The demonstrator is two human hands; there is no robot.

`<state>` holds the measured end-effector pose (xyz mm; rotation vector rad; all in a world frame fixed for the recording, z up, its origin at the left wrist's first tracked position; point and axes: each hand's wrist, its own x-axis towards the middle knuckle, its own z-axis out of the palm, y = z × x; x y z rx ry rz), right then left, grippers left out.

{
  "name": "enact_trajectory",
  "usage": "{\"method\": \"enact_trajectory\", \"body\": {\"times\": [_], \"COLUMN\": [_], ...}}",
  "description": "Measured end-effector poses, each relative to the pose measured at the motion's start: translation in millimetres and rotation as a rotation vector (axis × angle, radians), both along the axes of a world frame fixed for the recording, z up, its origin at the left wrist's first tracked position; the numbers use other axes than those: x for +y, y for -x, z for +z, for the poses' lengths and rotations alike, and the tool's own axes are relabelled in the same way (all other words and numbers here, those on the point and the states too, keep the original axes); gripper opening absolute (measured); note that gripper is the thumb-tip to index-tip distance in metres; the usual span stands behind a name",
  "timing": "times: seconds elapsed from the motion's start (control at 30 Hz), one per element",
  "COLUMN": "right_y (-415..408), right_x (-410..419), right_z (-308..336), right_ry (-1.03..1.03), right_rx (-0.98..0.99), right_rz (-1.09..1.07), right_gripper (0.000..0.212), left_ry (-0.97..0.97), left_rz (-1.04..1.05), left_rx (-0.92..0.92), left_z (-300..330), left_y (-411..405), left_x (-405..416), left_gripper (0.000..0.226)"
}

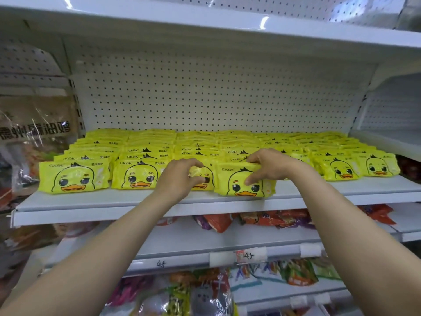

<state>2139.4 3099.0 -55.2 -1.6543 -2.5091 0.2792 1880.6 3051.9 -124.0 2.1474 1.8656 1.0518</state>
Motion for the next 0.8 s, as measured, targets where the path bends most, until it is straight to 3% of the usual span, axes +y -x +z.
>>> {"method": "enact_trajectory", "body": {"times": [0.1,0.17,0.33,0.6,0.8], "right_y": [-19,-26,-33,-19,-14], "right_x": [14,21,41,60,66], "right_z": [-6,-11,-19,-31,-29], "right_ry": [0.021,0.051,0.06,-0.152,-0.188], "right_rx": [-0.003,0.007,0.06,0.023,-0.017], "right_rz": [-0.065,-0.085,-0.106,-0.115,-0.079], "right_gripper": [0.089,0.091,0.088,0.072,0.069], "left_ry": [-0.003,0.01,-0.04,-0.133,-0.144], "left_rz": [0.097,0.145,0.207,0.327,0.354], "left_rx": [0.275,0.351,0.383,0.357,0.341], "left_z": [-19,-28,-35,-46,-49], "left_y": [-4,-8,-19,-30,-34], "left_x": [-1,1,7,16,22], "left_gripper": [0.058,0.064,0.067,0.066,0.066]}}
